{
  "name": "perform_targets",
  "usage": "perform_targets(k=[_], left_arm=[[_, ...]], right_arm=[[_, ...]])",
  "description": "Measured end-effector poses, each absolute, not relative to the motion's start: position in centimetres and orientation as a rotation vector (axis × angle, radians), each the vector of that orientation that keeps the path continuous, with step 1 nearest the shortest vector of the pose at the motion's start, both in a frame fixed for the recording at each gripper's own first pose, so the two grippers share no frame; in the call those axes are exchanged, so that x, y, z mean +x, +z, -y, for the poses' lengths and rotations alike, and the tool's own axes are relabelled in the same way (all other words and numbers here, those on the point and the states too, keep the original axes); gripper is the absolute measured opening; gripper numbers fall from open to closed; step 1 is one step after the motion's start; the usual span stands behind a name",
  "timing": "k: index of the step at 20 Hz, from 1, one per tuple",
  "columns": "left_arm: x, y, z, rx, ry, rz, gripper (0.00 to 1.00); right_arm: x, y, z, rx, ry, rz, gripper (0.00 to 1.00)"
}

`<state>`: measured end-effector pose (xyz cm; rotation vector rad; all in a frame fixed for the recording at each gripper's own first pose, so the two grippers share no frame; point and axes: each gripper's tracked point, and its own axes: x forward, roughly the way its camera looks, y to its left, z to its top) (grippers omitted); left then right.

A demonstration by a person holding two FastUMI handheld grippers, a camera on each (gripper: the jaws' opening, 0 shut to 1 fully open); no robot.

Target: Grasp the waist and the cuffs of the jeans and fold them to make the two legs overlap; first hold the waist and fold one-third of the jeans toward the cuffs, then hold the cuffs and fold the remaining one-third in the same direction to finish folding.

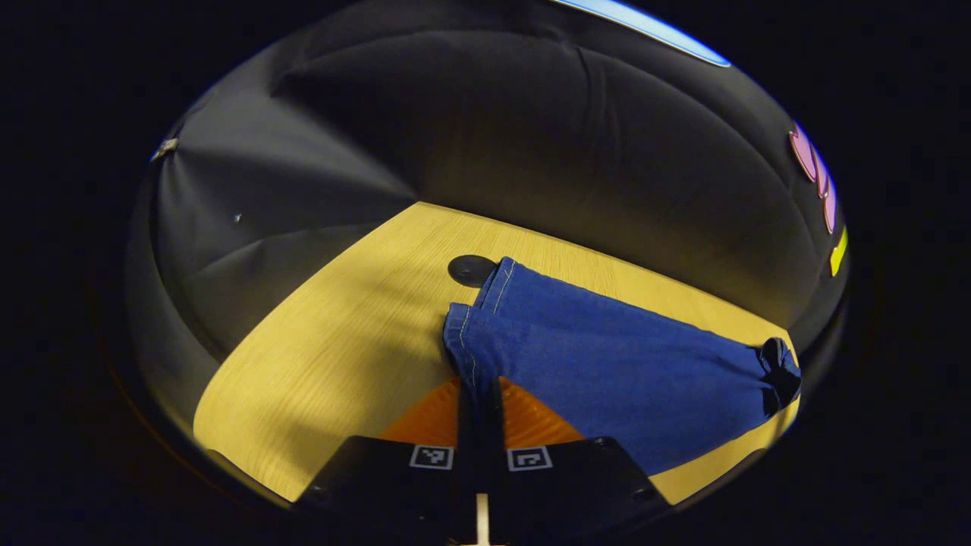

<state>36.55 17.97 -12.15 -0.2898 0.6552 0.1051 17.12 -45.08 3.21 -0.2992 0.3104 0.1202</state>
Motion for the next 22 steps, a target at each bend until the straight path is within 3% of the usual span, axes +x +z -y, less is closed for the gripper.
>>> perform_targets(k=[2,3,8,11,12,14,22], left_arm=[[36.5,-11.9,-18.0,-0.380,0.103,-0.651,0.02],[36.4,-11.7,-17.9,-0.438,0.099,-0.652,0.07],[36.6,-9.3,-18.3,-0.643,0.116,-0.618,0.06],[36.5,-6.2,-18.7,-0.652,0.048,-0.539,0.06],[36.3,-6.1,-19.6,-0.640,0.041,-0.529,0.10],[35.9,-4.5,-20.6,-0.628,0.029,-0.521,0.06],[30.5,10.4,-19.6,-0.587,-0.175,-0.417,0.06]], right_arm=[[16.8,3.2,45.8,-0.292,0.107,-0.314,0.98],[16.7,3.2,46.0,-0.294,0.105,-0.314,0.98],[16.1,4.2,46.9,-0.300,0.090,-0.299,0.98],[16.1,5.7,48.0,-0.300,0.059,-0.277,0.97],[16.0,6.1,48.6,-0.296,0.046,-0.275,0.97],[15.7,6.9,49.7,-0.285,0.017,-0.279,0.97],[12.2,14.1,59.8,-0.368,-0.158,-0.246,0.97]])
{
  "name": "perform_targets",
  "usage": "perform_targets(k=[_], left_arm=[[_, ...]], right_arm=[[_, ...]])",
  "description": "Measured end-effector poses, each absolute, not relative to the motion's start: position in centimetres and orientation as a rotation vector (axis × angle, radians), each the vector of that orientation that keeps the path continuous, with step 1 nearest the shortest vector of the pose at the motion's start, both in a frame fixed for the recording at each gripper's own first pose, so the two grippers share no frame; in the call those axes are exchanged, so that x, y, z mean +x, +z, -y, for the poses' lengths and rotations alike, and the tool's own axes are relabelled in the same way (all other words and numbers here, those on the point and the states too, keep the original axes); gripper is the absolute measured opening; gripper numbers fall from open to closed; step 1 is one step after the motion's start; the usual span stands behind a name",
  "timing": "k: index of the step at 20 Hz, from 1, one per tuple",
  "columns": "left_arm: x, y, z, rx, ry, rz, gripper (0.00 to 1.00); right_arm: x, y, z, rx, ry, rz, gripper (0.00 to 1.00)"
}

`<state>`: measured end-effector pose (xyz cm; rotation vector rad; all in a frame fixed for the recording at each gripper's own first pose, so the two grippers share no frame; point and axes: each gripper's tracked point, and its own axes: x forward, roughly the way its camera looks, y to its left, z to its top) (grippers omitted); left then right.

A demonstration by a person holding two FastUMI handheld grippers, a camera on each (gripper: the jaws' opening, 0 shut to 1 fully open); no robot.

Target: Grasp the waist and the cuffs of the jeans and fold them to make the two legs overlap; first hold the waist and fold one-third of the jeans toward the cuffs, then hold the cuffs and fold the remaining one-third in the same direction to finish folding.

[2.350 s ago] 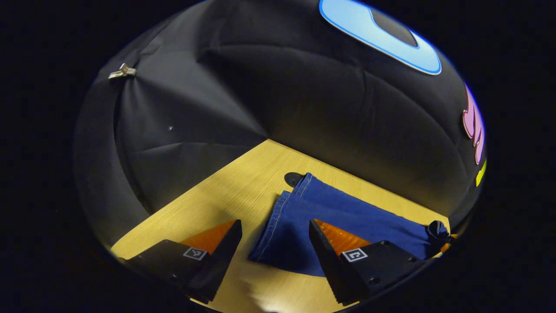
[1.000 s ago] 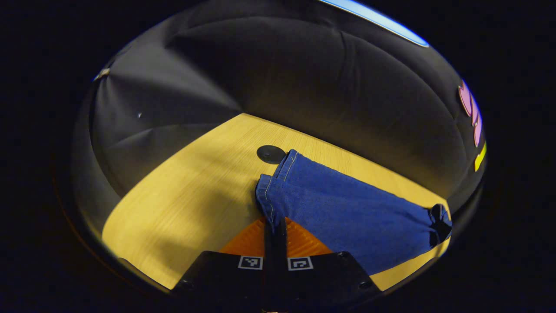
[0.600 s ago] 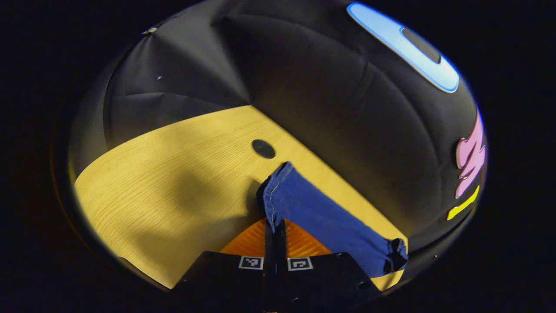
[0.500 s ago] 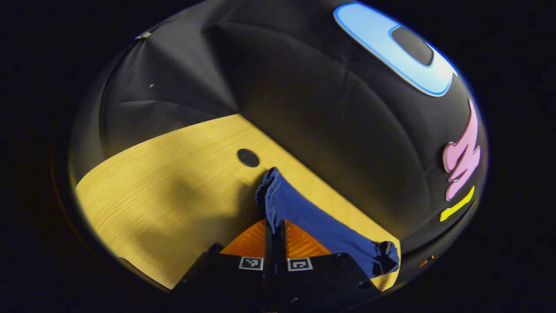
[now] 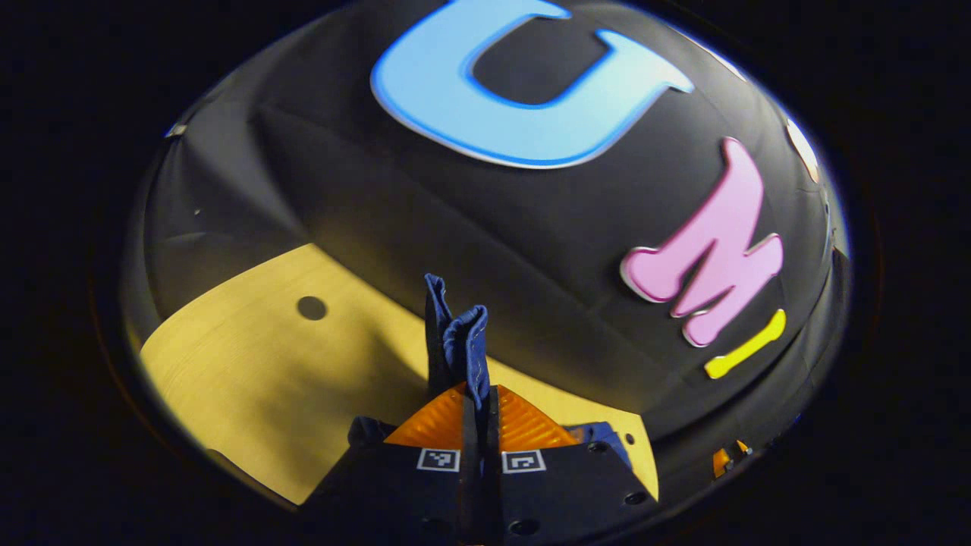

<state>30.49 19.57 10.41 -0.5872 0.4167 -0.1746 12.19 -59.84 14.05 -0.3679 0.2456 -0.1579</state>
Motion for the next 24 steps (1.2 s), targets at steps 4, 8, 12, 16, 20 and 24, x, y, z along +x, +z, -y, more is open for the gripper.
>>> perform_targets(k=[4,8,12,16,20,24], left_arm=[[26.6,15.4,-18.4,-0.534,-0.267,-0.384,0.06],[25.6,17.9,-14.5,-0.541,-0.378,-0.411,0.06],[23.9,16.8,-13.7,-0.523,-0.469,-0.480,0.06],[23.7,14.9,-12.3,-0.482,-0.501,-0.586,0.06],[23.5,14.8,-12.5,-0.441,-0.421,-0.649,0.06],[22.6,17.1,-12.8,-0.444,-0.452,-0.647,0.09]], right_arm=[[9.1,17.3,65.2,-0.373,-0.247,-0.241,0.97],[6.8,19.5,68.8,-0.352,-0.299,-0.234,0.97],[4.7,21.0,71.4,-0.341,-0.350,-0.214,0.97],[2.1,20.2,72.4,-0.323,-0.380,-0.241,0.97],[0.0,19.0,72.5,-0.273,-0.410,-0.263,0.97],[-1.7,19.3,71.2,-0.290,-0.416,-0.259,0.97]])
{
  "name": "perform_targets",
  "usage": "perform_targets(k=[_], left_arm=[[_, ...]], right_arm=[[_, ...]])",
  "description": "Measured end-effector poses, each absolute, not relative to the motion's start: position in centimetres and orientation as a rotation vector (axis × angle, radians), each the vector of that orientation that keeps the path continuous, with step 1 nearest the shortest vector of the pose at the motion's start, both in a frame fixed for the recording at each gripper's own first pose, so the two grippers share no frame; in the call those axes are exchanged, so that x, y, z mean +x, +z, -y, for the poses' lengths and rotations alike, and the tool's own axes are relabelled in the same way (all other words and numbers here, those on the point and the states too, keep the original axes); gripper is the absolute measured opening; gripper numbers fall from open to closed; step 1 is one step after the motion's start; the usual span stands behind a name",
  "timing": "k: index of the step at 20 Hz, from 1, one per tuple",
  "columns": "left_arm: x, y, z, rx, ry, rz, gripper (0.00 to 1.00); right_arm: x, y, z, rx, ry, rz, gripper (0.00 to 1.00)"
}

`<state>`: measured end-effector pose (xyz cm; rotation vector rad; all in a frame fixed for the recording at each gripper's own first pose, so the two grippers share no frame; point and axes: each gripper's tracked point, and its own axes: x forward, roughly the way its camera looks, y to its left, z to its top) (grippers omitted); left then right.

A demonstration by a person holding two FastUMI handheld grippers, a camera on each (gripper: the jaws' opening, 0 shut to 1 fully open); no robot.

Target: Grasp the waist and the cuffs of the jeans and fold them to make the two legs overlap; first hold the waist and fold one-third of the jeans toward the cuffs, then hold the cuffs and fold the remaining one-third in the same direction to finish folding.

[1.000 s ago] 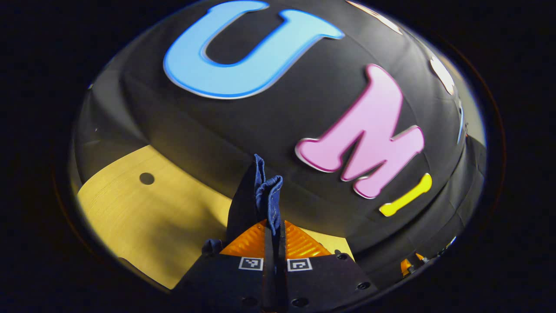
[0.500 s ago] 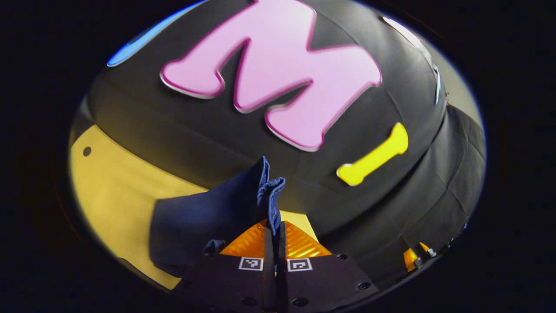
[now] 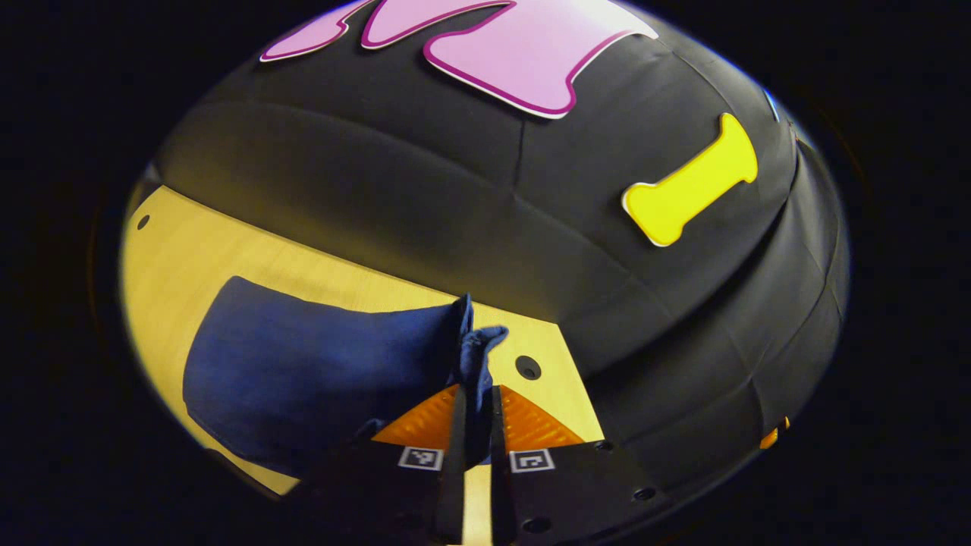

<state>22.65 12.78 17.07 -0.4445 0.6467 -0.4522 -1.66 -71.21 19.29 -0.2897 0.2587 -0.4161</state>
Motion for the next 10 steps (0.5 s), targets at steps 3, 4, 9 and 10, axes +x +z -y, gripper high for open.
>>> perform_targets(k=[3,4,9,10], left_arm=[[20.3,19.5,-13.4,-0.423,-0.487,-0.577,0.54],[19.1,21.0,-14.2,-0.395,-0.499,-0.542,0.72],[12.2,31.1,-22.0,-0.211,-0.449,-0.279,0.88],[10.3,33.2,-23.9,-0.196,-0.431,-0.231,0.91]], right_arm=[[-2.3,21.0,68.5,-0.261,-0.388,-0.222,0.97],[-2.5,21.6,67.3,-0.255,-0.380,-0.209,0.97],[-5.3,25.6,60.5,-0.240,-0.306,-0.138,0.97],[-5.9,26.1,59.0,-0.227,-0.289,-0.130,0.96]])
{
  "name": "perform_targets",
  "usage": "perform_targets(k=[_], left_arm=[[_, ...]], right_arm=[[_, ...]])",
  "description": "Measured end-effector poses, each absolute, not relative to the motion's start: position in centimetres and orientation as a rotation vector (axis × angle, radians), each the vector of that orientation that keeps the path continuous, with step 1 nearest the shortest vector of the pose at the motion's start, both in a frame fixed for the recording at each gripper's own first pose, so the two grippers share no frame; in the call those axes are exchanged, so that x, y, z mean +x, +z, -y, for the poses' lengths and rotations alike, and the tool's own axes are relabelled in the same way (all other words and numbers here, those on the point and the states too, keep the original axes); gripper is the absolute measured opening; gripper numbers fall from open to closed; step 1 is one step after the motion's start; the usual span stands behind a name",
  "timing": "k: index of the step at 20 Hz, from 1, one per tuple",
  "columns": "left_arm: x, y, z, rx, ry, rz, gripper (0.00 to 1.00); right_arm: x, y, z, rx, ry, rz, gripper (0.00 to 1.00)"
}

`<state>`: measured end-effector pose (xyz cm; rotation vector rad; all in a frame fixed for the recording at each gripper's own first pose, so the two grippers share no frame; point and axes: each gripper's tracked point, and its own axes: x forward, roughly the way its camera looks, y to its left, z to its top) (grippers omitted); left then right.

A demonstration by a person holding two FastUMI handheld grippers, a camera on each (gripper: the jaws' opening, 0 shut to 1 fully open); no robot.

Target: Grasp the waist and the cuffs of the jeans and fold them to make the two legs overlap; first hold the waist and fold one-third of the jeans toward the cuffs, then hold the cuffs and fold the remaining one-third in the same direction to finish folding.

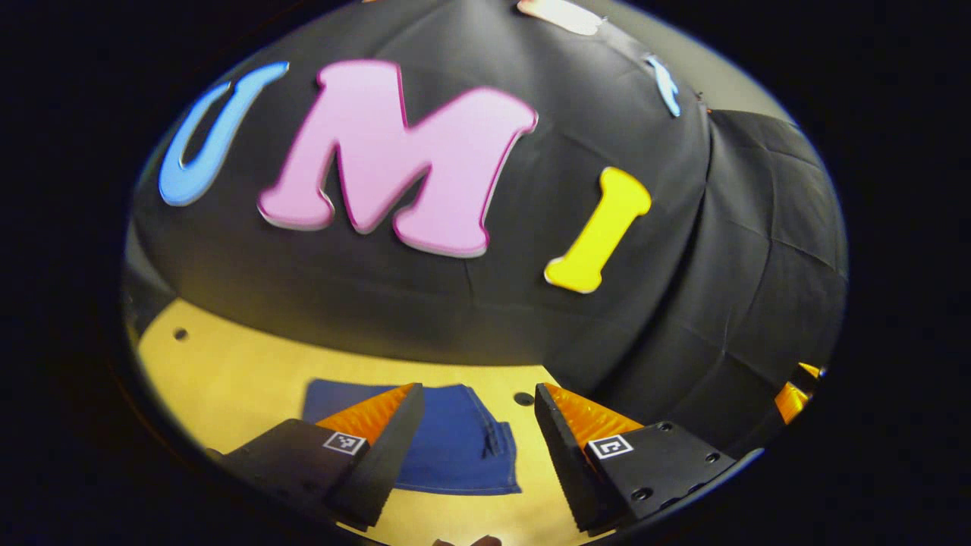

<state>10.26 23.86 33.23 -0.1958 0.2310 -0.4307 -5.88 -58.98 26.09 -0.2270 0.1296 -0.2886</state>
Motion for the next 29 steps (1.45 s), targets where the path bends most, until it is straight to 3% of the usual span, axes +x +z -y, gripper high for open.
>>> perform_targets(k=[3,11,15,16,17,22,29], left_arm=[[3.9,38.2,-29.6,-0.184,-0.371,-0.134,0.92],[-9.4,42.5,-42.1,-0.095,-0.232,-0.030,0.94],[-15.3,43.9,-45.1,-0.069,-0.181,0.015,0.96],[-16.1,43.7,-45.8,-0.063,-0.161,0.022,0.91],[-17.2,43.8,-46.7,-0.068,-0.137,0.022,0.96],[-22.1,44.1,-48.7,-0.089,-0.074,0.072,0.96],[-25.3,41.6,-48.4,0.014,-0.149,0.039,0.96]], right_arm=[[-7.4,27.3,52.6,-0.202,-0.192,-0.113,0.97],[-10.2,32.9,38.1,-0.140,-0.008,-0.020,0.97],[-11.8,34.1,33.0,-0.109,0.050,0.002,0.95],[-12.3,34.1,32.0,-0.105,0.060,0.002,0.97],[-12.8,34.1,30.9,-0.096,0.070,0.003,0.97],[-14.6,32.1,27.1,-0.053,0.102,-0.046,0.97],[-16.9,29.3,25.5,-0.057,0.134,-0.115,0.96]])
